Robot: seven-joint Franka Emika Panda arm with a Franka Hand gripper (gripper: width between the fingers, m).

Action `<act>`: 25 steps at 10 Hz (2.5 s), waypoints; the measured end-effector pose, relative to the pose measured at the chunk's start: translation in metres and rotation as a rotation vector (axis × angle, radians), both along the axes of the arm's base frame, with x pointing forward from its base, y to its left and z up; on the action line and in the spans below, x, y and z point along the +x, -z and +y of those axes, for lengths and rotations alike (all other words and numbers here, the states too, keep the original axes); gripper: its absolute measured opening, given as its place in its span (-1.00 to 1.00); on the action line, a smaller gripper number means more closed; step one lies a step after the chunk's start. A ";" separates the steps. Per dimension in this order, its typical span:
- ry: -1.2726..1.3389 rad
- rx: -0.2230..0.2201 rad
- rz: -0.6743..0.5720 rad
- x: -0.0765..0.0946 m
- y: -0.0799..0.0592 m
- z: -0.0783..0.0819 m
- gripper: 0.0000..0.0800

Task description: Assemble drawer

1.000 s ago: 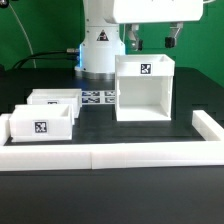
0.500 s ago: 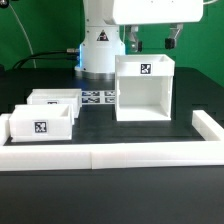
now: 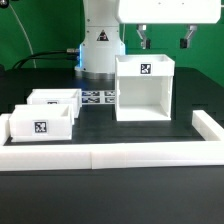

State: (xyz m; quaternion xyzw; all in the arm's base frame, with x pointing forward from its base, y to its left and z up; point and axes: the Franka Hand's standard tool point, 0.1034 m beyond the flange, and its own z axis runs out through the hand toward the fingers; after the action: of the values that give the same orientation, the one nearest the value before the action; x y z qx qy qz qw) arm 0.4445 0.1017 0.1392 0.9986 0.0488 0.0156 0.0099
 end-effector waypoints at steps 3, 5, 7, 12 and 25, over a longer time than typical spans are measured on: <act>0.007 0.002 0.000 0.000 0.001 -0.002 0.62; 0.078 0.029 0.006 -0.014 0.012 0.001 0.62; 0.098 0.031 0.014 -0.026 0.020 0.007 0.62; 0.104 0.036 0.021 -0.044 0.041 0.013 0.62; 0.089 0.034 0.033 -0.045 0.045 0.011 -0.91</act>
Offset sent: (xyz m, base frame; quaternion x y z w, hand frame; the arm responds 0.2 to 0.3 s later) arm -0.0239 -0.0014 -0.0221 0.0611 0.0054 0.0737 0.9954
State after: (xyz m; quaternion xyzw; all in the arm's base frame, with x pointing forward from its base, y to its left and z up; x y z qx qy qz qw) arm 0.3999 0.1131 0.0937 1.0000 0.0044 -0.0004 -0.0071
